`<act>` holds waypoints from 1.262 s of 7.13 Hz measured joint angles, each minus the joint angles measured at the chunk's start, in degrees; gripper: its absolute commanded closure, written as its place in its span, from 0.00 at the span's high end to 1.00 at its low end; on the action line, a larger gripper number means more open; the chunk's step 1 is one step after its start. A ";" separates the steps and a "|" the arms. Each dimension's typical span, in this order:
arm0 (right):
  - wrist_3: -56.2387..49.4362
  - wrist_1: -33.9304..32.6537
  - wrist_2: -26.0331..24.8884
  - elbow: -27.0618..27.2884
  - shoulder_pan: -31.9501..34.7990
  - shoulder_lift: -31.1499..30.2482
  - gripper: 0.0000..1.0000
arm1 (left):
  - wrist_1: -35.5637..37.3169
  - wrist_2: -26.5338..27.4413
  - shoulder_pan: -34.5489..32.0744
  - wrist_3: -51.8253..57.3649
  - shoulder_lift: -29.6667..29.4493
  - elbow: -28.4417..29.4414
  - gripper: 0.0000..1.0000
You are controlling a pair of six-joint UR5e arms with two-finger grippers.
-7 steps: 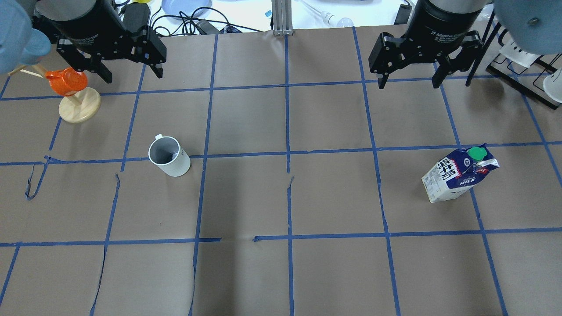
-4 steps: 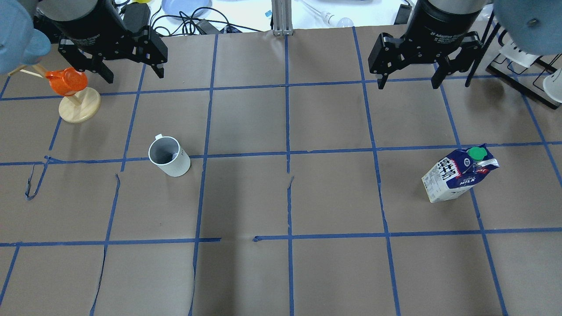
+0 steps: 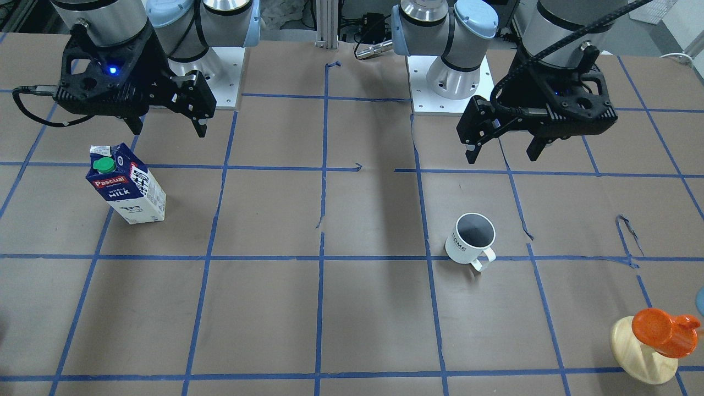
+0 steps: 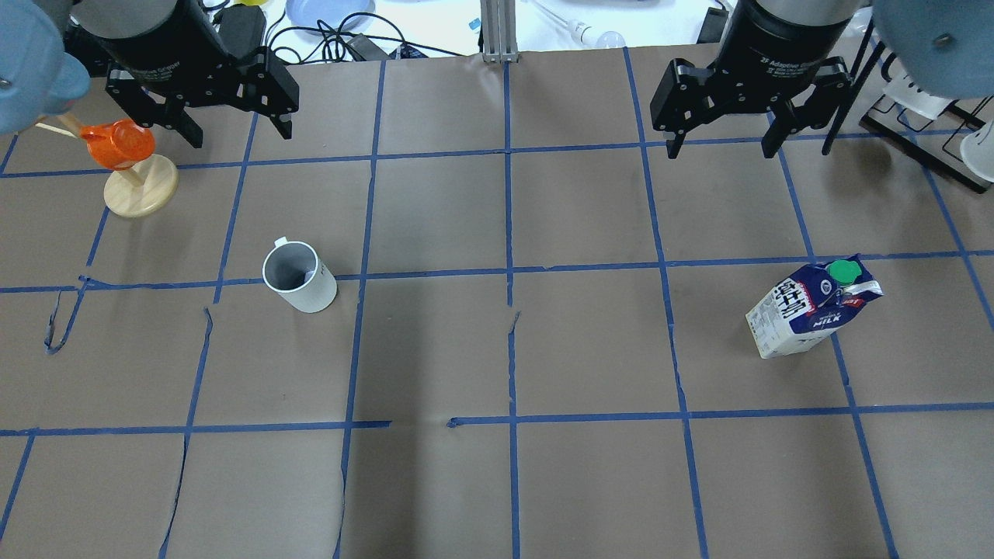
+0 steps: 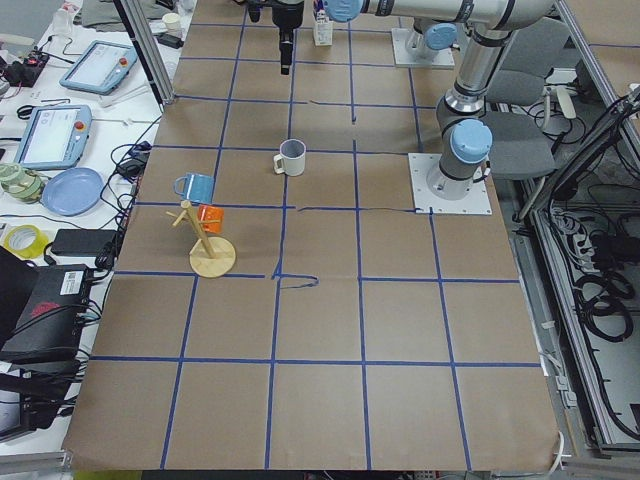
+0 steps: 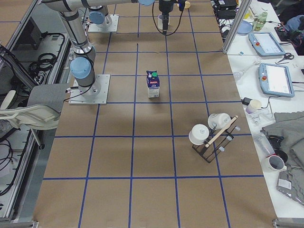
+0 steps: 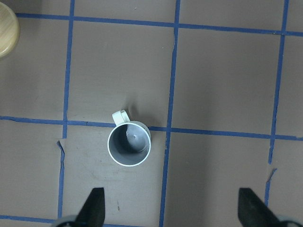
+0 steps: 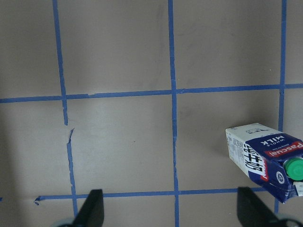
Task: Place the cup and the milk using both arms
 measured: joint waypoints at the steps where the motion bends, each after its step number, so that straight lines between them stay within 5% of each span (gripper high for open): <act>1: 0.04 -0.01 0.15 0.01 0.07 0.01 1.00 | -0.16 0.02 0.00 0.24 0.01 0.02 1.00; 9: -0.24 0.12 0.07 0.15 0.26 -0.02 1.00 | -1.12 0.58 0.74 0.72 0.12 0.08 1.00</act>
